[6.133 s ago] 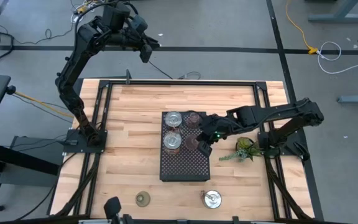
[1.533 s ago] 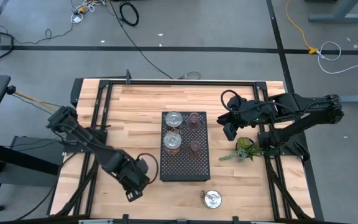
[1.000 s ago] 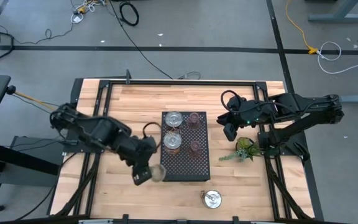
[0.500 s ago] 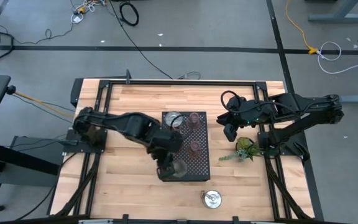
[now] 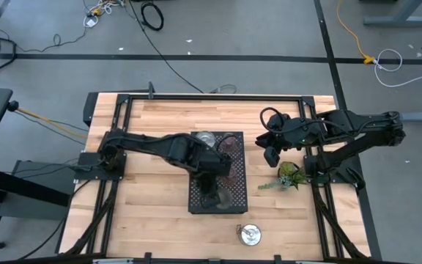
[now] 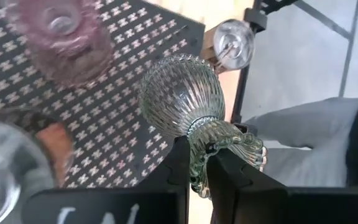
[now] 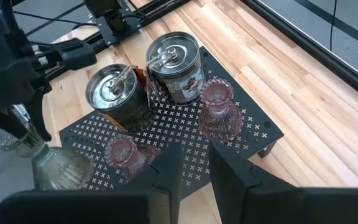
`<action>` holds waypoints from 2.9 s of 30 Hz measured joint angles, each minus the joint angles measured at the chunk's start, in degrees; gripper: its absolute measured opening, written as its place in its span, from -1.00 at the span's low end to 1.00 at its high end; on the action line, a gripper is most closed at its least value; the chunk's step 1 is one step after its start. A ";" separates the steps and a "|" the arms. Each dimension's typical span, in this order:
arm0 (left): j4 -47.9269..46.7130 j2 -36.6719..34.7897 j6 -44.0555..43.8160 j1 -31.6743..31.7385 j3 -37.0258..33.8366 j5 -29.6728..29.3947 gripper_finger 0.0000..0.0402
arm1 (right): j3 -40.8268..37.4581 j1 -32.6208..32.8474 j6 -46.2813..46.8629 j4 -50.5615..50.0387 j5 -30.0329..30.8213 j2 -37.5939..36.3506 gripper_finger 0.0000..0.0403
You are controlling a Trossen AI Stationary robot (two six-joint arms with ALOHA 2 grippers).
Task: Pick & Place candle stick holders
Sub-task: Put the green glass candle holder on the shelf
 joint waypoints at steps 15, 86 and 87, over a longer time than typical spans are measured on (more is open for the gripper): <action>1.72 2.29 1.58 2.38 -0.02 -5.93 -0.84 | -0.02 0.00 -0.36 -0.39 -0.17 -0.01 -0.60; 6.26 2.37 2.25 3.37 -0.01 1.80 -0.48 | -0.02 0.02 -1.48 -2.54 -0.22 0.01 -0.60; 5.88 2.37 2.59 3.45 0.35 2.72 -0.48 | -0.02 0.00 -1.48 -2.52 -0.24 0.01 -0.60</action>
